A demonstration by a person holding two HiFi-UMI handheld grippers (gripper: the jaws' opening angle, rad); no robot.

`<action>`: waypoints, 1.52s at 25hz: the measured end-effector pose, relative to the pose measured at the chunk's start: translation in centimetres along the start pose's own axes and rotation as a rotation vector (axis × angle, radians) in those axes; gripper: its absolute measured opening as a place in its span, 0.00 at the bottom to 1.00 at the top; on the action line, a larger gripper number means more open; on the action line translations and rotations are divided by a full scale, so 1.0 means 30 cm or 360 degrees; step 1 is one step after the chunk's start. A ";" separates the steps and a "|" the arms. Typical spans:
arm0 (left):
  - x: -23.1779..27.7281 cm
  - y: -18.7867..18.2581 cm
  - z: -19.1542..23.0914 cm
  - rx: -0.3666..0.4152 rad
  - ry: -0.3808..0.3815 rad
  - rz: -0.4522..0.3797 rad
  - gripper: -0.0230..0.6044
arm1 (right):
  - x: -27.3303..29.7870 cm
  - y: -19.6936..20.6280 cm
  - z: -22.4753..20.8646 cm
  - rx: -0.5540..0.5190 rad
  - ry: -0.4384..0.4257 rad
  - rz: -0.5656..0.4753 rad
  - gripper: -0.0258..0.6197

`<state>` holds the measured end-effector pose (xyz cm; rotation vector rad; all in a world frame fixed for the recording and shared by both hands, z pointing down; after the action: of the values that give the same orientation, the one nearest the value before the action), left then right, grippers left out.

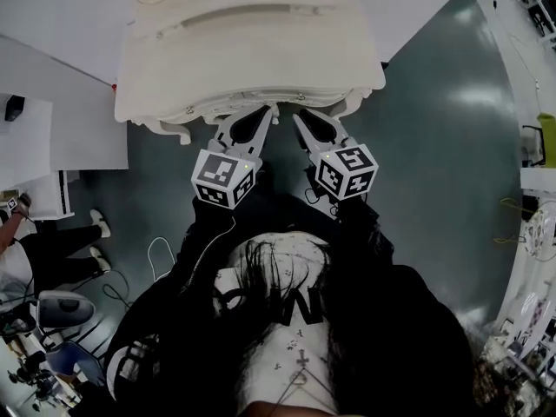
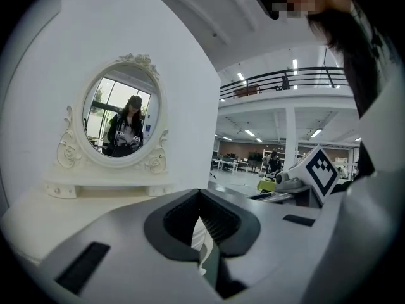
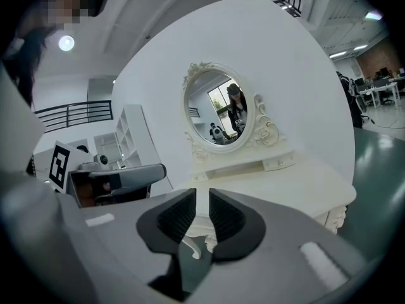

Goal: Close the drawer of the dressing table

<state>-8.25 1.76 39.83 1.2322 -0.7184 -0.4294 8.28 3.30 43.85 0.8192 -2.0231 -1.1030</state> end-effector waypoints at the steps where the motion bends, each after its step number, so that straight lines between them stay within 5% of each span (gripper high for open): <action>1: -0.013 0.004 -0.012 0.0002 -0.0013 -0.0004 0.04 | -0.010 0.005 0.009 -0.0005 -0.0016 -0.0004 0.15; 13: -0.179 0.065 -0.118 0.0021 -0.0101 -0.0027 0.04 | -0.105 0.083 0.152 -0.0138 -0.0149 -0.0009 0.12; 38: -0.232 0.048 -0.156 0.0073 -0.0059 -0.0085 0.04 | -0.142 0.074 0.211 -0.0291 -0.0122 0.0009 0.07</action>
<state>-10.02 9.99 38.63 1.2918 -0.7319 -0.4833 5.21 10.41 42.08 0.6872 -1.9503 -1.3119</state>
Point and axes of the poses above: the fingertips, and each gripper's own axes: x forward along the fingers, z to its left, y out of its underside, the point moved 8 cm from there along -x, backward along the fingers, and after that the axes turned 2 degrees about z, right-handed, at the moved point
